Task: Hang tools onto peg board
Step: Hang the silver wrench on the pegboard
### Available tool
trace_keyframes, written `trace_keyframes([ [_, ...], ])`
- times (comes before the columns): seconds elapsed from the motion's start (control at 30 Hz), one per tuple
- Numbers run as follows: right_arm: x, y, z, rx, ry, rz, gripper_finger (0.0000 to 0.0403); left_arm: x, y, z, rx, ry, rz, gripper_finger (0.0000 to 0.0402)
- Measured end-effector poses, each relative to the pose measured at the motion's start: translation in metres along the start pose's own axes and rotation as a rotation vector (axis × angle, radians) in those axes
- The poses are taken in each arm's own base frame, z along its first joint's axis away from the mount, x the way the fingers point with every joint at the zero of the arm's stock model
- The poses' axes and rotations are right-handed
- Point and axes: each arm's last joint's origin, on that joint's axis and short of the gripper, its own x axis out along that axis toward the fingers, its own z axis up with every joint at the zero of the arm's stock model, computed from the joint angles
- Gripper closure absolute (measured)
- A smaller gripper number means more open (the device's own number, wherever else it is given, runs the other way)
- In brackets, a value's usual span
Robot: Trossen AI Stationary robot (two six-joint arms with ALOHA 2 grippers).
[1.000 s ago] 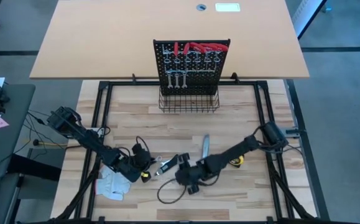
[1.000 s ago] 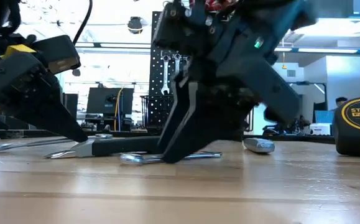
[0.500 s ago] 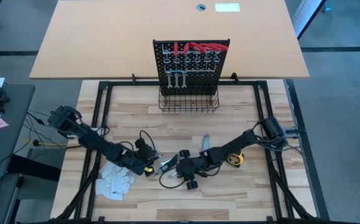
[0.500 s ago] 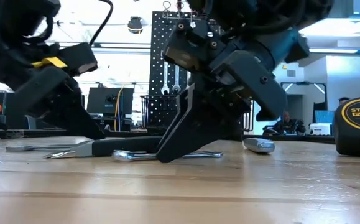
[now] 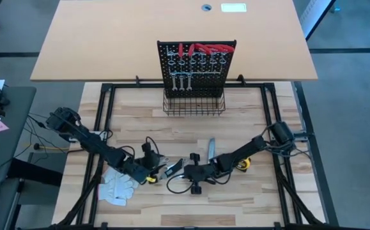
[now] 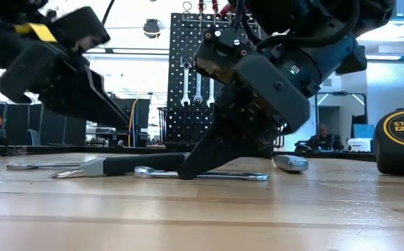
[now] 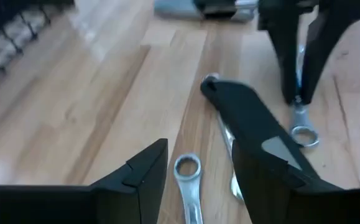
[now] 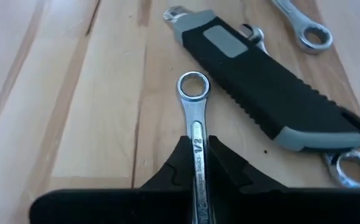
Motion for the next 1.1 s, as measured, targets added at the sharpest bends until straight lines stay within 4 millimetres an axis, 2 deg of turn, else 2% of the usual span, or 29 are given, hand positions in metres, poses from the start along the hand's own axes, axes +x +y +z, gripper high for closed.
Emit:
trace_keyframes([
  [0.4,-0.024,0.024,-0.020,0.367,0.080,-0.212,0.0366,0.002,0.001,0.005,0.060,-0.018,0.027,0.0228],
  [0.6,-0.052,0.023,-0.027,0.580,0.050,-0.422,0.0366,0.002,0.002,0.005,0.066,-0.018,0.030,0.0228],
  [0.77,-0.066,0.001,-0.029,0.706,0.009,-0.624,0.0365,0.002,0.002,0.005,0.048,-0.020,0.029,0.0228],
  [0.9,-0.058,-0.027,-0.020,0.715,-0.004,-0.691,0.0365,0.002,0.002,0.005,0.021,-0.023,0.028,0.0228],
  [1.1,-0.044,-0.068,-0.002,0.666,0.000,-0.700,0.0348,0.002,0.002,0.005,0.012,-0.025,0.031,0.0228],
])
